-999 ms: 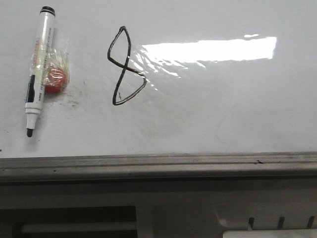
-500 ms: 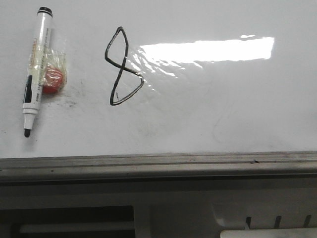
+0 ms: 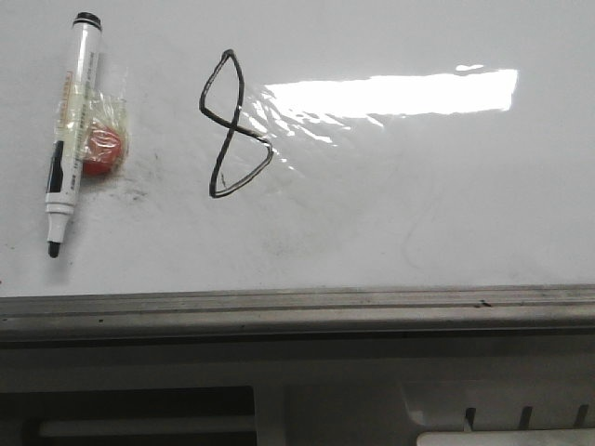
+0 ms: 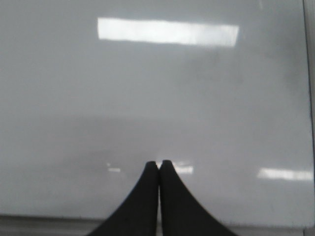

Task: Write number 8 on whiteboard

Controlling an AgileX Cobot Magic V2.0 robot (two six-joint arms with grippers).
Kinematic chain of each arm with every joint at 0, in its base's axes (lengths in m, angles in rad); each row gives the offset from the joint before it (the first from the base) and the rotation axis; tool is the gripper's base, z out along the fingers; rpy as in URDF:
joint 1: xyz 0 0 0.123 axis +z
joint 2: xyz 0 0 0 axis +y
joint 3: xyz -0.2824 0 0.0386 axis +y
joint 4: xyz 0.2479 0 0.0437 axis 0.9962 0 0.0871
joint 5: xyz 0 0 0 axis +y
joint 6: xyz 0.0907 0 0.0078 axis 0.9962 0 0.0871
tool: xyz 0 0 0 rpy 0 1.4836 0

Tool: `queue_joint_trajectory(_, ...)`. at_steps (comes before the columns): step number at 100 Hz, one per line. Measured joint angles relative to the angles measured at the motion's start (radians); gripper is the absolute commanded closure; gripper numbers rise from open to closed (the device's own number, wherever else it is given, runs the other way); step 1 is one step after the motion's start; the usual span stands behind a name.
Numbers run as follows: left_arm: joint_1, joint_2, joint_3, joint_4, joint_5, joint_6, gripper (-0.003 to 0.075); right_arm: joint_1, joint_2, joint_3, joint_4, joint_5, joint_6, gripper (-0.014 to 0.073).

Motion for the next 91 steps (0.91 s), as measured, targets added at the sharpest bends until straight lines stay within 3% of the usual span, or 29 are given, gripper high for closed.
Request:
queue_joint_trajectory(18,0.0,0.0,0.0,0.0,0.0,0.0,0.0741,0.0,-0.081,0.0,0.004,0.196,-0.006,0.0657)
queue_joint_trajectory(91,0.0,0.0,0.0,0.0,0.0,0.0,0.0741,0.0,-0.085,0.0,0.004,0.2,-0.008,0.0657)
